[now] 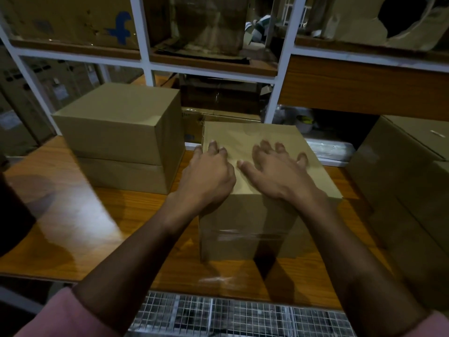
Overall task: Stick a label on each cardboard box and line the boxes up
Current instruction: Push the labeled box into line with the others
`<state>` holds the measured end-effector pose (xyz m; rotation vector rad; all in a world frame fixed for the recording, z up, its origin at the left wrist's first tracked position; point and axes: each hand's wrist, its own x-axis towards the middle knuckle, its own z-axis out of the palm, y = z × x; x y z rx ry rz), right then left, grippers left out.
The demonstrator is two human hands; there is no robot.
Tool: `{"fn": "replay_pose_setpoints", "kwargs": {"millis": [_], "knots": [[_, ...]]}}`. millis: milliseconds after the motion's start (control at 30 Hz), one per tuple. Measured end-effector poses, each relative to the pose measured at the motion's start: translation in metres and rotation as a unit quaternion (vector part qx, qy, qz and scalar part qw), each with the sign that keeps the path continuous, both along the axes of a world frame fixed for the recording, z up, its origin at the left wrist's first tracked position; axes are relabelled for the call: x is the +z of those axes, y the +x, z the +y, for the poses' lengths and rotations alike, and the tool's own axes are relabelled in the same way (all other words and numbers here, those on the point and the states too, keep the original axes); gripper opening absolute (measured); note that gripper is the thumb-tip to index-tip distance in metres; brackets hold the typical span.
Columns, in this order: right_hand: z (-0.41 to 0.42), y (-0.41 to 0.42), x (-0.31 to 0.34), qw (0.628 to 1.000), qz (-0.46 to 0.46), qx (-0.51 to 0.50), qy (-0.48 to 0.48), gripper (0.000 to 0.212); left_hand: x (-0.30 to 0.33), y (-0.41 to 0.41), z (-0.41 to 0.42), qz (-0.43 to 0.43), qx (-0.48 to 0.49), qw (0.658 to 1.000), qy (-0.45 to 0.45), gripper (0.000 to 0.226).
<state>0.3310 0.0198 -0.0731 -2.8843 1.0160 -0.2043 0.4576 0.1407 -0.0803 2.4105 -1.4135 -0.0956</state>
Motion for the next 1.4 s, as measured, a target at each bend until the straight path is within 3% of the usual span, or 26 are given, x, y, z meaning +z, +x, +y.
{"fn": "replay_pose_setpoints", "kwargs": {"millis": [133, 267, 367, 500, 667, 733, 833, 1033, 1200, 1400], "knots": [[-0.005, -0.004, 0.004, 0.997, 0.007, 0.076, 0.026, 0.06, 0.0, -0.002, -0.001, 0.002, -0.004, 1.0, 0.002, 0.054], [-0.008, 0.012, 0.004, 0.998, 0.045, 0.041, 0.032, 0.067, 0.001, -0.001, -0.002, -0.006, 0.002, 1.0, 0.003, 0.053], [-0.004, 0.012, 0.005, 1.0, -0.006, -0.005, -0.007, 0.067, 0.001, -0.001, 0.002, -0.007, 0.013, 1.0, -0.004, 0.052], [0.002, -0.021, 0.002, 0.995, -0.052, 0.084, -0.022, 0.053, -0.001, -0.001, 0.003, -0.009, 0.017, 1.0, -0.015, 0.052], [0.004, -0.046, 0.008, 0.999, -0.043, 0.005, -0.02, 0.043, 0.0, 0.001, -0.001, -0.015, -0.012, 1.0, -0.022, 0.048], [0.007, -0.046, 0.007, 0.998, -0.04, 0.033, -0.032, 0.043, -0.001, 0.002, -0.001, -0.021, -0.013, 1.0, -0.018, 0.048], [0.003, -0.037, 0.008, 0.997, -0.022, 0.074, 0.023, 0.047, -0.002, 0.0, -0.004, -0.03, -0.009, 0.999, -0.012, 0.048], [0.0, -0.019, 0.004, 1.0, -0.024, 0.004, 0.013, 0.05, -0.001, 0.0, -0.005, -0.054, -0.001, 0.999, 0.002, 0.05], [0.01, -0.014, 0.012, 0.994, -0.027, 0.09, 0.047, 0.042, -0.001, -0.003, -0.006, -0.069, -0.004, 0.998, -0.005, 0.048], [0.009, -0.01, 0.007, 0.999, -0.032, 0.002, 0.025, 0.045, -0.001, -0.001, -0.002, -0.067, 0.007, 0.998, -0.006, 0.052]]}}
